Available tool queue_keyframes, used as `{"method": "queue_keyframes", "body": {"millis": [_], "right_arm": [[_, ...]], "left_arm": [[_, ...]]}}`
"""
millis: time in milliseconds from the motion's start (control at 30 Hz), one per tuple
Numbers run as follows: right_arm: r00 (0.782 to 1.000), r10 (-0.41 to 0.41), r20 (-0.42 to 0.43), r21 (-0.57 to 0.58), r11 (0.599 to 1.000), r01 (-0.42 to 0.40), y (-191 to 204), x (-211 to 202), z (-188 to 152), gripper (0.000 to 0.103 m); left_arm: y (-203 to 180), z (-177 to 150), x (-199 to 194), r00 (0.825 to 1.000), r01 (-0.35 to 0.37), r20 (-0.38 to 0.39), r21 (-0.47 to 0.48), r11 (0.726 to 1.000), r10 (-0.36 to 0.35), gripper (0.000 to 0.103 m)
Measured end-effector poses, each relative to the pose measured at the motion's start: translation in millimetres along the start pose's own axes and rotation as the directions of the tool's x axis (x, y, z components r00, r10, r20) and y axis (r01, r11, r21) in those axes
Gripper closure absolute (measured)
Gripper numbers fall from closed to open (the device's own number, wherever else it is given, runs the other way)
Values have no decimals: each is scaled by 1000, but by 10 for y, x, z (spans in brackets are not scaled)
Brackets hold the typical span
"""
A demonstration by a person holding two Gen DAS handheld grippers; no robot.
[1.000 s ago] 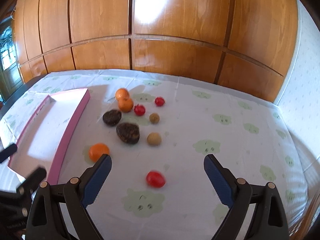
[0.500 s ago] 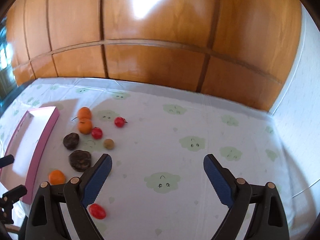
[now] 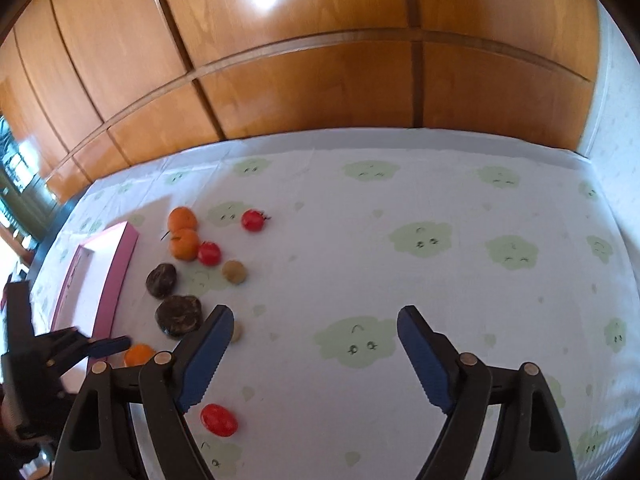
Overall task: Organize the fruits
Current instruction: 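Grasp a mandarin orange with the left tool while the right tool approaches a red tomato, then release the orange into the pink tray with the left tool while the right tool grasps the tomato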
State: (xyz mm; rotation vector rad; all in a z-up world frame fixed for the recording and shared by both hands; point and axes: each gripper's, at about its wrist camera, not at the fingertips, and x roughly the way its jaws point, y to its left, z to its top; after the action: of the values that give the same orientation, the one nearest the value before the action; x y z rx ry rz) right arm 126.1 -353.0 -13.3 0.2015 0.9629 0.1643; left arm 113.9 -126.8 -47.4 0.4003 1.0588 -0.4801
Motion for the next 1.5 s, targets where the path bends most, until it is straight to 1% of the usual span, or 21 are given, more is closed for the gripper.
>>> {"method": "queue_keyframes", "body": {"millis": [33, 67, 100, 167, 233, 333, 433, 500, 567, 633, 667, 733, 833, 867, 1033, 1067, 1200, 1233, 1333, 1433, 1500], "right_arm": [[1000, 4, -14, -11, 1000, -4, 20, 30, -10, 28], [999, 12, -34, -21, 1000, -13, 39, 62, -24, 31], [998, 14, -58, -38, 999, -17, 74, 104, -40, 35], [995, 20, -94, -63, 998, -26, 119, 161, -63, 42], [990, 53, -132, -78, 995, -63, 163, 213, -98, 48], [955, 191, -225, -131, 966, -224, 373, 269, -184, 50], [934, 209, -289, -224, 934, -278, 602, 324, -326, 50], [934, 165, -316, -276, 926, -257, 699, 386, -432, 50], [928, 126, -350, -299, 924, -238, 713, 454, -489, 50], [924, 103, -368, -323, 918, -231, 739, 497, -542, 50], [923, 99, -371, -329, 916, -231, 739, 506, -563, 51], [923, 72, -378, -356, 909, -216, 759, 534, -610, 66], [932, 48, -359, -374, 908, -191, 758, 562, -617, 74], [932, 50, -358, -368, 910, -191, 742, 559, -614, 74], [931, 44, -361, -372, 909, -188, 659, 612, -553, 75], [931, 49, -361, -366, 911, -190, 665, 623, -553, 75], [931, 63, -360, -354, 914, -198, 595, 639, -522, 75], [933, 57, -356, -364, 911, -194, 594, 634, -526, 75], [941, 35, -336, -400, 900, -176, 609, 567, -598, 75], [948, 15, -317, -424, 892, -156, 659, 495, -633, 75], [956, -11, -294, -455, 881, -130, 731, 481, -696, 75]], "left_arm": [[4, 3, 46, 1000, -7, -12, 3, 1000, 7, 58], [1, 1, 105, 1000, -13, -27, 6, 1000, 13, 65], [4, -7, 133, 1000, -9, -30, 1, 1000, 9, 68], [17, -27, 127, 1000, -5, -6, -18, 1000, 5, 68], [64, -54, 64, 1000, 10, 22, -60, 998, -9, 68], [215, -131, -140, 995, 49, 95, -149, 988, -35, 68], [452, -164, -340, 986, 87, 159, -251, 964, -48, 68], [655, -224, -498, 979, 88, 201, -314, 945, -25, 68], [846, -266, -590, 975, 54, 218, -360, 931, 28, 68], [1066, -303, -592, 974, 21, 215, -411, 912, 75, 68], [1202, -352, -598, 974, 9, 207, -452, 892, 94, 68], [1408, -404, -572, 973, -12, 192, -507, 862, 126, 68], [1727, -439, -483, 972, -62, 150, -574, 816, 179, 68], [1821, -447, -438, 972, -84, 129, -591, 802, 197, 68], [1994, -456, -318, 962, -160, 84, -597, 786, 259, 67], [2025, -454, -308, 959, -178, 73, -598, 782, 274, 66], [2049, -492, -346, 950, -196, 71, -625, 756, 305, 41], [2025, -525, -392, 947, -194, 79, -629, 753, 310, 40], [1925, -575, -479, 951, -171, 95, -632, 756, 294, 40], [1699, -677, -619, 949, -151, 132, -610, 778, 287, 40], [1487, -749, -729, 937, -160, 168, -576, 802, 307, 40]]}}
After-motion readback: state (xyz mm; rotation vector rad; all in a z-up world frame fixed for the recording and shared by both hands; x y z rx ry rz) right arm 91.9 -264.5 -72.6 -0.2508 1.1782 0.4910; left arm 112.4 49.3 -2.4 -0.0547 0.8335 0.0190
